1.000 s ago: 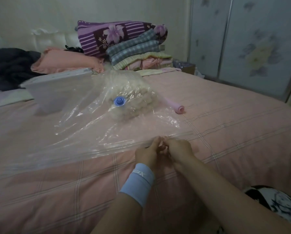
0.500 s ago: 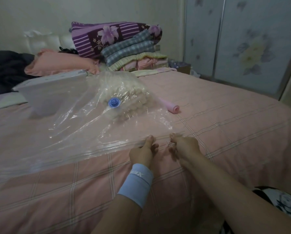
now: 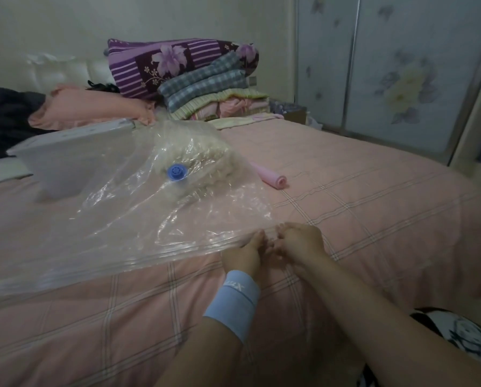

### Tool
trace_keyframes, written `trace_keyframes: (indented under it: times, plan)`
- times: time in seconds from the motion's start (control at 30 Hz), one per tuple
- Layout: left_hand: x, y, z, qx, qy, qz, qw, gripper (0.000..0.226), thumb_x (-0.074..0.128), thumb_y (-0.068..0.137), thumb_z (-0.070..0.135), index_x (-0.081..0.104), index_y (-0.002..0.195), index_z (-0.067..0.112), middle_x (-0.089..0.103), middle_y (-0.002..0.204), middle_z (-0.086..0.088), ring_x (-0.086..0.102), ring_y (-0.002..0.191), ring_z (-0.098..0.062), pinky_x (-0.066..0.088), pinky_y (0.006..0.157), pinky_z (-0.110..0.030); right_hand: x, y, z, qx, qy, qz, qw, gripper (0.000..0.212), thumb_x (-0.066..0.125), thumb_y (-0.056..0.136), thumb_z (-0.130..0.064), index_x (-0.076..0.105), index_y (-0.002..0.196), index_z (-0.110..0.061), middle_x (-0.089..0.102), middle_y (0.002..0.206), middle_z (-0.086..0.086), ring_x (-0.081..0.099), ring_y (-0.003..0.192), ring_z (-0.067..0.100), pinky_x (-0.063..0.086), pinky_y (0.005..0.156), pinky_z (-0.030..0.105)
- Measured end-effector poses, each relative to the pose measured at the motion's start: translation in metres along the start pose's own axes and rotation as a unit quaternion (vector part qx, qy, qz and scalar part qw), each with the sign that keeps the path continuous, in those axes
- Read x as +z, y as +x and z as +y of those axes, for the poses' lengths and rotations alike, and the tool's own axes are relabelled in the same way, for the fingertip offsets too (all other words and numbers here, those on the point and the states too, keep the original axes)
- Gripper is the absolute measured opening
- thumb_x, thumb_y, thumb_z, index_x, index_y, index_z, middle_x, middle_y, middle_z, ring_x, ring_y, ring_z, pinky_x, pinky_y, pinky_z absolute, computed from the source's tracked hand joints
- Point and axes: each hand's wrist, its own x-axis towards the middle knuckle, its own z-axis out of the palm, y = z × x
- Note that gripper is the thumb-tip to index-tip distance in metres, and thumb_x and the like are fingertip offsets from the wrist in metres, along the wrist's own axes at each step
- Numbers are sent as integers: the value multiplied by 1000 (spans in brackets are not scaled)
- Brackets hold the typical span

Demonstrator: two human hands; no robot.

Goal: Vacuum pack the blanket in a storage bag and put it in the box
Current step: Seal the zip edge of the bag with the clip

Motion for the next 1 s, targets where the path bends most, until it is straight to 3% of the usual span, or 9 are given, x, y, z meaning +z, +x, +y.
trace_keyframes:
  times: [0.1,0.27,0.37,0.43,0.57,0.7,0.8,0.93,1.0]
  plan:
    - [2,-4,4,-26,-67,-15,997,6,65,87,-4,64,82,-2,66,55,-8,65,47,-15,56,48,-24,-4,-2,-4,-5,6,1,1000,6,66,93,1,71,97,3,60,76,14,53,36,14,43,38,19]
    - [0,-8,13,-38,-76,-4,996,8,63,89,-3,62,81,-1,61,49,-4,60,40,-10,51,41,-20,-14,1,-13,-17,-59,26,998,13,66,94,-7,71,82,-8,60,61,3,56,35,15,39,38,21]
    - [-16,-4,21,-18,-88,35,995,6,64,89,-1,60,84,0,60,57,-6,59,39,-9,50,41,-19,-39,15,-33,-36,-67,89,993,14,65,95,-15,69,82,-16,65,76,1,64,45,19,41,42,24]
    - [-21,-9,26,-10,-82,22,996,4,64,89,1,61,87,-1,61,70,-9,62,46,-12,53,44,-20,-42,14,-37,-43,-67,31,996,5,68,95,-17,72,95,-14,67,85,5,64,50,20,47,42,28]
    - [-7,-24,26,-43,-55,-42,997,4,61,92,3,59,90,0,61,84,-10,60,71,-20,56,52,-22,-28,7,-28,-66,-120,-60,989,13,67,97,-18,71,96,-5,57,73,5,54,52,13,59,52,34]
    - [1,-40,24,-64,16,-94,993,13,54,98,12,59,88,5,63,74,-7,52,65,-17,48,48,-19,-25,8,-31,-18,-104,-130,986,12,64,99,-19,68,98,-8,63,94,12,65,71,26,61,54,36]
    - [0,-59,35,-87,165,-205,961,32,52,98,18,74,78,7,57,67,-3,45,59,-16,37,45,-18,-25,10,-30,-22,-107,-131,985,6,65,97,-13,68,96,-8,65,96,15,64,65,25,58,49,31]
    - [-5,-55,61,106,361,-181,909,27,52,99,22,69,89,3,70,74,-8,60,53,-19,41,49,-24,-35,19,-36,-94,-237,-62,965,5,68,95,-14,70,97,-11,67,81,9,58,50,17,49,43,23]
    - [-10,-36,71,260,445,-112,850,21,54,96,21,72,91,11,74,85,-2,66,73,-18,49,67,-29,-41,27,-39,-116,-279,-44,952,5,69,93,-15,71,92,-11,67,76,5,58,49,17,45,41,21]
